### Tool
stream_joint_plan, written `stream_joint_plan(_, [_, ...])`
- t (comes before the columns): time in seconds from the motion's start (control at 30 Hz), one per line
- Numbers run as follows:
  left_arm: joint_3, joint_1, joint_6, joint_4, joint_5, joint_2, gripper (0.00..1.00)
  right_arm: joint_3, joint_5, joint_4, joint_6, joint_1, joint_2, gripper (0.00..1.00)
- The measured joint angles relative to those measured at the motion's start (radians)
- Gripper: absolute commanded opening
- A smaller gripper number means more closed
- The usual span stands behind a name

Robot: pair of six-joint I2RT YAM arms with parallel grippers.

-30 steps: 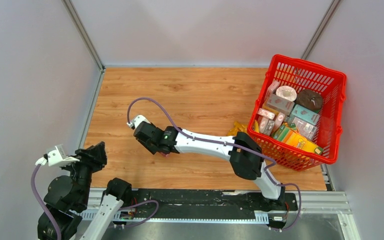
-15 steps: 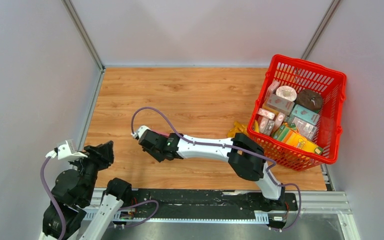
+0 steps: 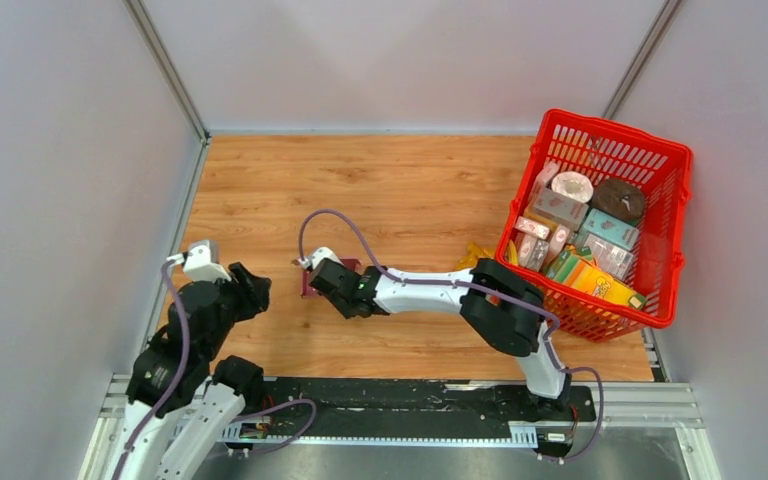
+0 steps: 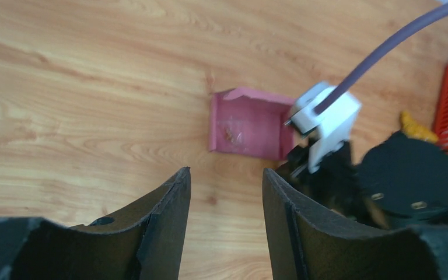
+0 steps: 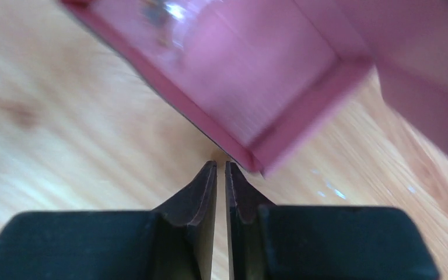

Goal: Fold the paper box

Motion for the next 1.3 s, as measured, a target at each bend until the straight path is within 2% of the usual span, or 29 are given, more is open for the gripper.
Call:
stream_joint_plan(0.2, [-0.175,0.000,-0.028,0.087,0.050,0.081,0.56,-0.177,0.038,0.000,0.015,-0.063,-0.136,0.22])
stream_joint_plan(0.23, [-0.188,0.000,-0.029,0.103,0.055,0.110,0.56,-0.210,0.034,0.000,0.016,-0.077,-0.172,0.31])
stream_joint_plan(0.3, [-0.211,0.000,-0.028,0.145,0.065,0.178,0.58,-0.270,-0.007,0.013,0.016,-0.105,-0.246,0.38])
stream_joint_plan(0.33, [-0.222,0.000,-0.025,0.169,0.068,0.209,0.60,-0.297,-0.035,0.019,0.014,-0.124,-0.286,0.46])
stream_joint_plan(0.43, [-0.242,0.000,-0.001,0.232,0.065,0.288,0.61,-0.335,-0.130,0.048,-0.008,-0.198,-0.374,0.56])
stream_joint_plan(0.53, [-0.228,0.000,0.041,0.273,0.040,0.380,0.63,-0.338,-0.212,0.103,-0.049,-0.256,-0.401,0.59])
stream_joint_plan(0.63, [-0.190,0.000,0.088,0.311,-0.006,0.505,0.59,-0.324,-0.268,0.150,-0.108,-0.265,-0.372,0.59])
stream_joint_plan(0.8, [-0.182,0.000,0.136,0.418,-0.030,0.658,0.59,-0.274,-0.318,0.239,-0.175,-0.254,-0.264,0.55])
stream_joint_plan(0.83, [-0.192,0.000,0.146,0.456,-0.028,0.676,0.64,-0.270,-0.323,0.258,-0.187,-0.253,-0.250,0.52])
stream_joint_plan(0.93, [-0.236,0.000,0.180,0.568,-0.018,0.710,0.70,-0.269,-0.320,0.312,-0.212,-0.251,-0.231,0.43])
stream_joint_plan(1.1, [-0.334,0.000,0.224,0.755,-0.010,0.740,0.72,-0.269,-0.269,0.387,-0.232,-0.251,-0.229,0.36])
stream_joint_plan(1.2, [-0.337,0.000,0.243,0.815,-0.004,0.750,0.72,-0.269,-0.255,0.413,-0.237,-0.251,-0.229,0.27])
stream_joint_plan(1.23, [-0.334,0.000,0.251,0.834,-0.003,0.756,0.70,-0.269,-0.252,0.418,-0.239,-0.251,-0.229,0.19])
stream_joint_plan(1.3, [-0.321,0.000,0.268,0.859,0.005,0.779,0.67,-0.269,-0.246,0.425,-0.243,-0.251,-0.229,0.13])
